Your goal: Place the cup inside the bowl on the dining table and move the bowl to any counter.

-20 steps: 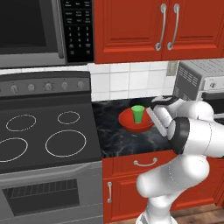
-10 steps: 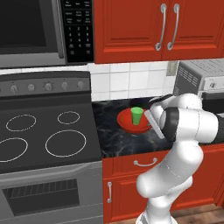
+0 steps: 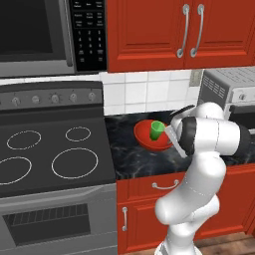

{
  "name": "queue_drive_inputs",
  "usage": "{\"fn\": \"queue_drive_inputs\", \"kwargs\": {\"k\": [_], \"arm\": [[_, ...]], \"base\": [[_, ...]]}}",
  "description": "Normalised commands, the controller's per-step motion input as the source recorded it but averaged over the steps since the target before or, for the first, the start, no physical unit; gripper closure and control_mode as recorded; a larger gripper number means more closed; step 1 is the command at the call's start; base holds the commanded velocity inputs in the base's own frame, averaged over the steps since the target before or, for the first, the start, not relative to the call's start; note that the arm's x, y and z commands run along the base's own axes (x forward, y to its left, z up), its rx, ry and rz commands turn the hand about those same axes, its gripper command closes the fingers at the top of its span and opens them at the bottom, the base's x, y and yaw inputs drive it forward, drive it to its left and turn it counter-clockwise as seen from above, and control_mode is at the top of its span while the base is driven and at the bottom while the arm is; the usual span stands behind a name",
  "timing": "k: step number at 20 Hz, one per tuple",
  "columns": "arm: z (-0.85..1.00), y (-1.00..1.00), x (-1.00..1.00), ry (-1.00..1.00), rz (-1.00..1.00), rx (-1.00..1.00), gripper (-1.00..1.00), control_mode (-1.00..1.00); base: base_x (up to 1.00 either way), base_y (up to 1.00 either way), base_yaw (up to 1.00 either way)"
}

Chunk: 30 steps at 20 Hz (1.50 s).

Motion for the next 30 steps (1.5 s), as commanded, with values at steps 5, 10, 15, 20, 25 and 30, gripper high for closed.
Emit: {"fn": "queue_drive_inputs", "kwargs": {"k": [5, 10, 15, 20, 25, 30], "arm": [[0.0, 0.0, 0.0, 0.0, 0.0, 0.0, 1.0, -1.0], [0.0, 0.0, 0.0, 0.0, 0.0, 0.0, -1.0, -1.0], [0.0, 0.0, 0.0, 0.0, 0.0, 0.0, -1.0, -1.0], [0.02, 0.0, -0.15, -0.04, 0.0, 0.0, -1.0, -1.0], [0.32, 0.0, -0.79, -0.2, 0.0, 0.0, -1.0, -1.0], [0.28, 0.0, -0.78, -0.19, 0.0, 0.0, -1.0, -1.0]], "base": [[0.0, 0.0, 0.0], [0.0, 0.0, 0.0], [0.0, 0.0, 0.0], [0.0, 0.0, 0.0], [0.0, 0.0, 0.0], [0.0, 0.0, 0.0]]}}
